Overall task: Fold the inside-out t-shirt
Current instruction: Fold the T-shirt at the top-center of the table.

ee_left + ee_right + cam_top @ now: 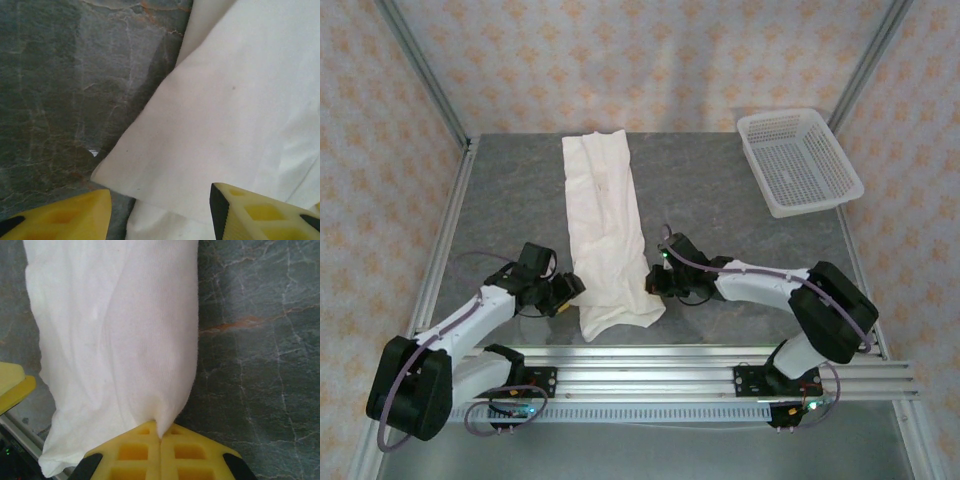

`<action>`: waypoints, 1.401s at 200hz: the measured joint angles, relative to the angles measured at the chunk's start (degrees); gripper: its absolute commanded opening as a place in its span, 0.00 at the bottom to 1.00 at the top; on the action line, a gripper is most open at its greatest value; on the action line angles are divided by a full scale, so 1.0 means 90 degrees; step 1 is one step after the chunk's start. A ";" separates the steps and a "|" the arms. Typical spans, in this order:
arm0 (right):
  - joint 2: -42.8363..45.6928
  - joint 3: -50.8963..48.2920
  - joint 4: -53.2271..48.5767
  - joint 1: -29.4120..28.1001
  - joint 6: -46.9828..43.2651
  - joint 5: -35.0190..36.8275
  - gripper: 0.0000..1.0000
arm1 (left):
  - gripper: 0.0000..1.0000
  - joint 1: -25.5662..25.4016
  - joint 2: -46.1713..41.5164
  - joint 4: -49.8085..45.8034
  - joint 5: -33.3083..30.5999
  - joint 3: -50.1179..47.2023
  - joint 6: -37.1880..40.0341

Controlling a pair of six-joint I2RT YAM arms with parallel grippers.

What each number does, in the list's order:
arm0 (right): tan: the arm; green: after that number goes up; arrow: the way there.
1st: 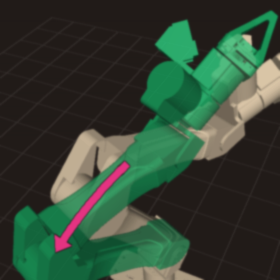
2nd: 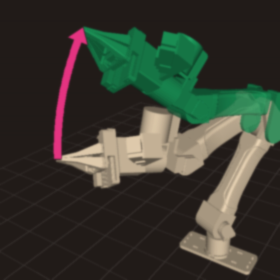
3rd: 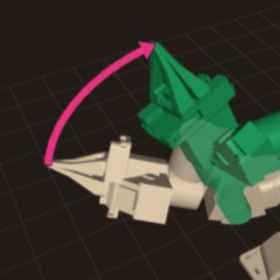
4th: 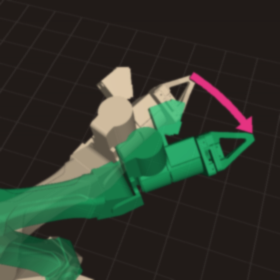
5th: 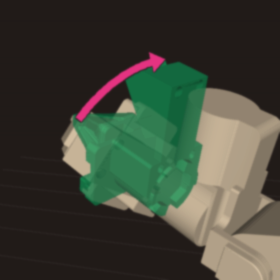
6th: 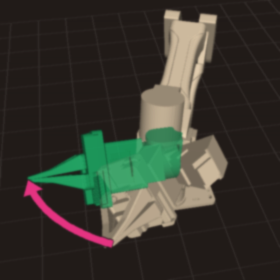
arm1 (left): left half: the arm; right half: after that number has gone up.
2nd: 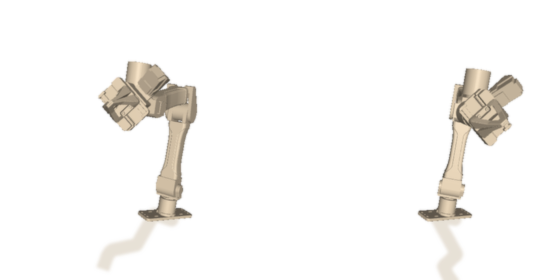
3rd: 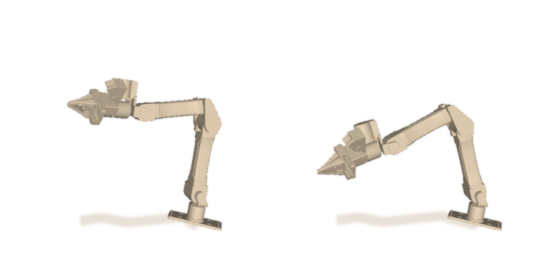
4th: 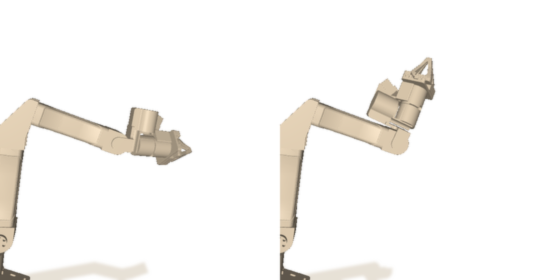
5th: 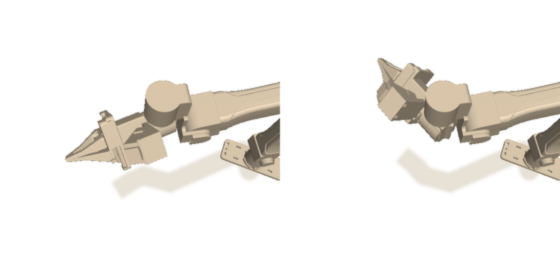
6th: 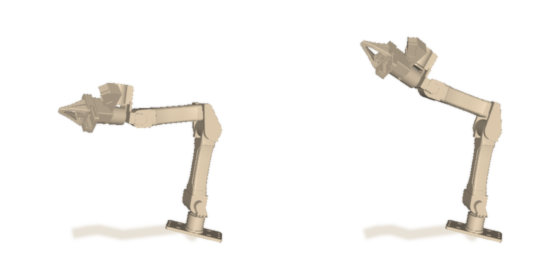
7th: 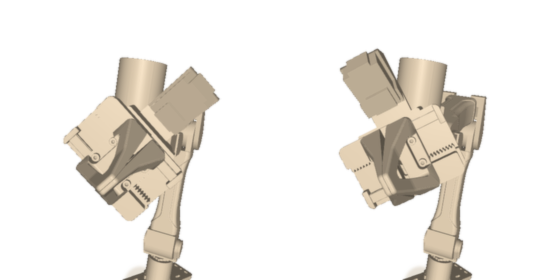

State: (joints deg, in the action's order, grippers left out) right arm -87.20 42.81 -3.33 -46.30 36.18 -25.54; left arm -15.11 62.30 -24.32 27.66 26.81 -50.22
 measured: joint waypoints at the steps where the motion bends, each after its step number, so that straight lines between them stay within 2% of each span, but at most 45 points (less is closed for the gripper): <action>1: -0.0002 0.0000 0.0000 0.0000 0.0000 0.0000 0.00 | 0.55 -0.0002 0.0002 0.0012 0.0000 0.0000 -0.0010; 23: -0.0015 0.0000 0.0000 0.0000 0.0005 -0.0002 0.00 | 0.51 -0.0034 0.0066 0.0197 -0.0002 -0.0005 -0.0119; 79: -0.0015 0.0000 0.0000 0.0000 0.0022 0.0000 0.00 | 0.54 -0.0032 0.0391 0.0481 -0.0131 -0.0080 -0.0265; 110: -0.0015 -0.0002 0.0000 0.0000 0.0024 0.0000 0.00 | 0.53 -0.0053 0.0495 0.0542 -0.0141 -0.0080 -0.0272; 146: -0.0063 -0.0007 0.0002 0.0000 0.0046 0.0000 0.00 | 0.42 -0.0321 0.0799 0.1110 0.0053 -0.0080 -0.0437; 184: -0.0075 -0.0007 0.0002 0.0000 0.0073 0.0000 0.00 | 0.37 -0.0447 0.0845 0.1491 0.0092 -0.0087 -0.0610; 238: -0.0075 -0.0066 0.0002 0.0000 0.0148 0.0027 0.00 | 0.00 -0.0447 0.0935 0.1637 0.0046 -0.0148 -0.0746; 280: 0.0109 -0.0733 0.0393 -0.0002 0.0393 0.0104 0.00 | 0.00 -0.0449 0.0668 0.1528 -0.0024 -0.0311 -0.0697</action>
State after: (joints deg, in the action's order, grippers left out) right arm -86.21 36.21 0.21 -46.33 39.72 -24.60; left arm -19.16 68.31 -10.57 27.44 24.01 -56.49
